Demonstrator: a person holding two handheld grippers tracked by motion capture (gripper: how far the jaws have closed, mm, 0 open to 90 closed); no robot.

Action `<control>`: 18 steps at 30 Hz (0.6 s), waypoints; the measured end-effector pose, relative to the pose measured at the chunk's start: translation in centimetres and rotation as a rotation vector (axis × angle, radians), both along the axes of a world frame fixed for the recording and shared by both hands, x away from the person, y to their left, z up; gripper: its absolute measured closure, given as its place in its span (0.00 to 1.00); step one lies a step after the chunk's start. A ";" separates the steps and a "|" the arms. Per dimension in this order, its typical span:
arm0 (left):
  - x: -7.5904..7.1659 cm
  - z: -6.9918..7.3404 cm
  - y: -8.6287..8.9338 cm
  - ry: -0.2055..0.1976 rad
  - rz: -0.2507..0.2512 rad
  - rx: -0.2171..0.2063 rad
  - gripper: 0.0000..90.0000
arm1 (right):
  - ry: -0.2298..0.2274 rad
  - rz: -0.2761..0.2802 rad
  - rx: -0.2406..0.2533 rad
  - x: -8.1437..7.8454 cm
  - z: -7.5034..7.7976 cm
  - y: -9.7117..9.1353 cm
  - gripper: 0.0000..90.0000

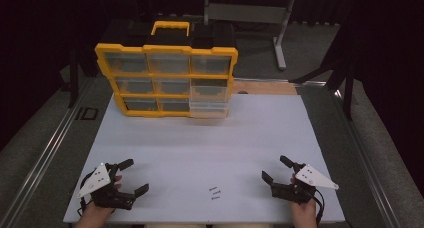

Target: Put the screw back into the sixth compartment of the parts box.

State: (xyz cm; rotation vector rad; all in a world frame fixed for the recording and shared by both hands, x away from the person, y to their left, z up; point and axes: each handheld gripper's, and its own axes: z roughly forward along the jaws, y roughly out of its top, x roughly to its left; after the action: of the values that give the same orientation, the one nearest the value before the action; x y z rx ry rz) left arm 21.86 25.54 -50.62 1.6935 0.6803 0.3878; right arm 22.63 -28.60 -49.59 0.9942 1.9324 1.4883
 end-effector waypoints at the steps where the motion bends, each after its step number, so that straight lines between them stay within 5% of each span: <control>1: 0.0 0.0 0.0 0.001 0.001 -0.002 0.01 | 0.000 0.001 -0.001 0.0 0.0 0.0 0.14; 11: -0.1 0.1 -0.1 0.000 -0.004 -0.001 0.01 | -0.003 0.011 0.005 -0.1 0.0 0.0 0.14; 18: -0.4 1.7 -0.5 0.013 -0.014 -0.077 0.01 | -0.002 0.011 0.012 -0.1 0.0 -0.1 0.14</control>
State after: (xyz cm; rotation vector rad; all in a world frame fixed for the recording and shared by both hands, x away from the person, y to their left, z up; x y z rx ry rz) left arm 21.43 25.09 -48.94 1.6280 0.6847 0.3367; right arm 22.53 -28.74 -49.58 0.9881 1.9327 1.5085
